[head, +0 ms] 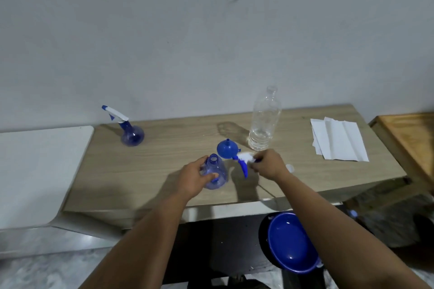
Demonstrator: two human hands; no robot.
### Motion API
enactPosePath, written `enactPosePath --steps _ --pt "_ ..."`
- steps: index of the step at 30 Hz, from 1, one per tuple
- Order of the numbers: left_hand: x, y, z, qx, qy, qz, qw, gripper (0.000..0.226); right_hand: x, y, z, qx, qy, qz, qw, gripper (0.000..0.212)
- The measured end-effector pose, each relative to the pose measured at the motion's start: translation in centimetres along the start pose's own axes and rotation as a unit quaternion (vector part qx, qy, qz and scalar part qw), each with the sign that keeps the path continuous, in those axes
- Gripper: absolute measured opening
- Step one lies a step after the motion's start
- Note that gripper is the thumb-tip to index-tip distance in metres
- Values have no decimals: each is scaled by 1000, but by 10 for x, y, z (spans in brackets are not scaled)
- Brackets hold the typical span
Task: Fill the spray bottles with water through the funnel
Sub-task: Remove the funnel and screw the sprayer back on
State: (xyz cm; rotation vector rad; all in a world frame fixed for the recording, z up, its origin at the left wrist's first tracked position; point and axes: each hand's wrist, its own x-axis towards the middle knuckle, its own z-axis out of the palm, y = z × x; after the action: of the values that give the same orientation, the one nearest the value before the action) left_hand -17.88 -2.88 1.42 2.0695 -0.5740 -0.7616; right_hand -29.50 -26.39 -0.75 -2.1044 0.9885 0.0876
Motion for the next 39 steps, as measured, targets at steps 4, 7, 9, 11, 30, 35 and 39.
enactPosePath --steps 4,7,9,11,30,35,39 --pt "5 -8 1 -27 3 8 1000 51 -19 -74 -40 261 42 -114 958 14" --pt "9 -14 3 -54 8 7 998 52 -41 -125 -53 417 18 -157 895 20" --pt "7 -10 2 -54 3 6 999 50 -54 -145 -52 474 8 -178 862 22" --pt "5 -7 2 -53 -9 2 999 51 -61 -156 -47 485 10 -189 853 21" --pt "2 4 -2 10 3 15 1000 39 -35 -70 53 315 -38 -173 932 25" --pt "-2 8 -5 35 9 12 999 30 -38 -67 58 256 -10 -180 950 25" --pt "-5 10 -5 49 19 23 998 30 -43 -72 67 243 55 -153 956 21"
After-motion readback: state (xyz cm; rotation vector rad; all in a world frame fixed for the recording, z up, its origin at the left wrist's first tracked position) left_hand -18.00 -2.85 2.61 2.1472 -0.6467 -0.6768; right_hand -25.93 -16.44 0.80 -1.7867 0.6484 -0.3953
